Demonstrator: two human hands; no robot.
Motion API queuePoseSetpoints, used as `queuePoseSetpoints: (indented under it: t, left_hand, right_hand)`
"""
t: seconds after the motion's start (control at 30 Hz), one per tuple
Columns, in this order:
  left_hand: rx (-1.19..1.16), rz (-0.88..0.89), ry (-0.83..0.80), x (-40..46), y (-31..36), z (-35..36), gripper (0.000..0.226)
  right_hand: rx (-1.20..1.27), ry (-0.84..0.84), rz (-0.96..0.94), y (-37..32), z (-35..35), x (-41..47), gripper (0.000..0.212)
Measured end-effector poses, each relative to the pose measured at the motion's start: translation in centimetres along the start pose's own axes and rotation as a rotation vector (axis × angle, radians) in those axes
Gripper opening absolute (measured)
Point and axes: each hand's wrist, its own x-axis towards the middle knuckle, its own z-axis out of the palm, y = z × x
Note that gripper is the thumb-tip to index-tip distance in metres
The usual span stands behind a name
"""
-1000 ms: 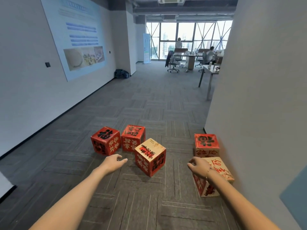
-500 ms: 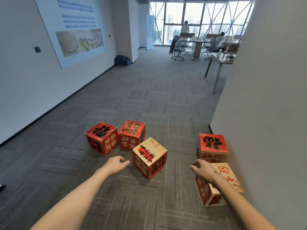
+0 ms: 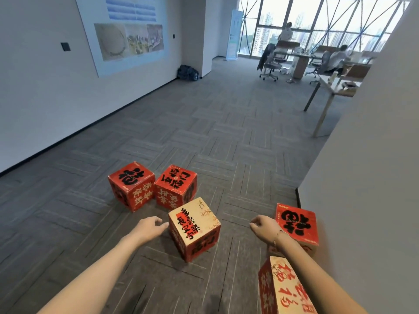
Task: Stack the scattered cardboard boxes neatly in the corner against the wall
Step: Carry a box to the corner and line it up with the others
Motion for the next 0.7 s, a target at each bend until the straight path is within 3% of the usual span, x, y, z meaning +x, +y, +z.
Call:
queuePoseSetpoints:
  t: [0.7]
  left_hand:
    - [-0.11,-0.151,-0.068,22.6,4.5,-1.1,0.051]
  right_hand:
    - [-0.096,-0.2,0.055,-0.1,0.0,26.0,0.029]
